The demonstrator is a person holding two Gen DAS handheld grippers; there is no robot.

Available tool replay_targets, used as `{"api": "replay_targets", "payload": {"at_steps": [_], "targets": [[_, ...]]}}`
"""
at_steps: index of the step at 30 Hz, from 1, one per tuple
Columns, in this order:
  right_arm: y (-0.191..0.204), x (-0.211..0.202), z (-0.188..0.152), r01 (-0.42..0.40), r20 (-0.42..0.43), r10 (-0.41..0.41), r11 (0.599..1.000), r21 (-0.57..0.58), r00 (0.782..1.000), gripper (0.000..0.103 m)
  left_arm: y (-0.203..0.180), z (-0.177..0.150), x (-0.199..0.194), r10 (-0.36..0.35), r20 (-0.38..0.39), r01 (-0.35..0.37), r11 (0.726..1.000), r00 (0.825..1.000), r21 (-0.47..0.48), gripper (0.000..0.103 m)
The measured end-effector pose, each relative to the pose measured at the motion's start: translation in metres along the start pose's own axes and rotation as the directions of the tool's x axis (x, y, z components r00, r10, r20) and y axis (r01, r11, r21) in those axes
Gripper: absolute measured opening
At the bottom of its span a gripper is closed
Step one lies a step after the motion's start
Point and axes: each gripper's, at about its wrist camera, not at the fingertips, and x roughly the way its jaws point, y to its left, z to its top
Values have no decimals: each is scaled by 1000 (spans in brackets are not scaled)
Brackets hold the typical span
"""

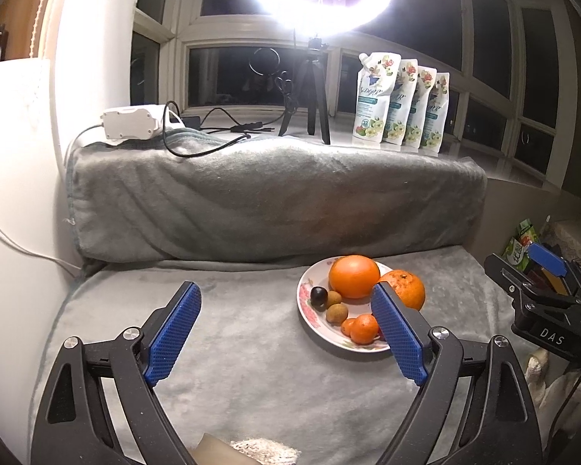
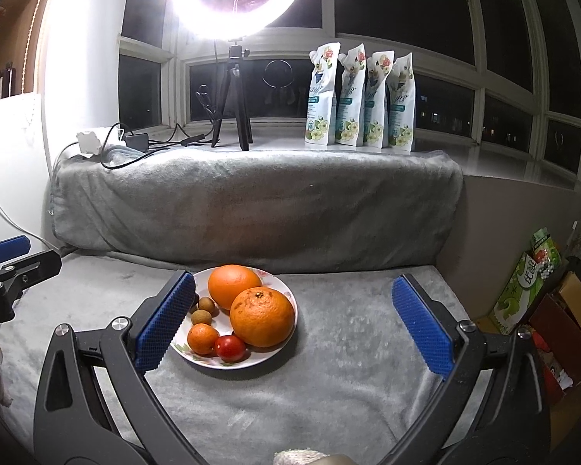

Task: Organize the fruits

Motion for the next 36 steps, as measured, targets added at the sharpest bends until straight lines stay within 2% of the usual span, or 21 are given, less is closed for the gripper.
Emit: {"api": "replay_targets", "payload": {"at_steps": [36], "targets": [[0, 6, -7, -21, -33, 21, 1000, 5, 999, 103, 0, -1, 0, 9, 14, -9, 1000, 1000, 21, 90]]}}
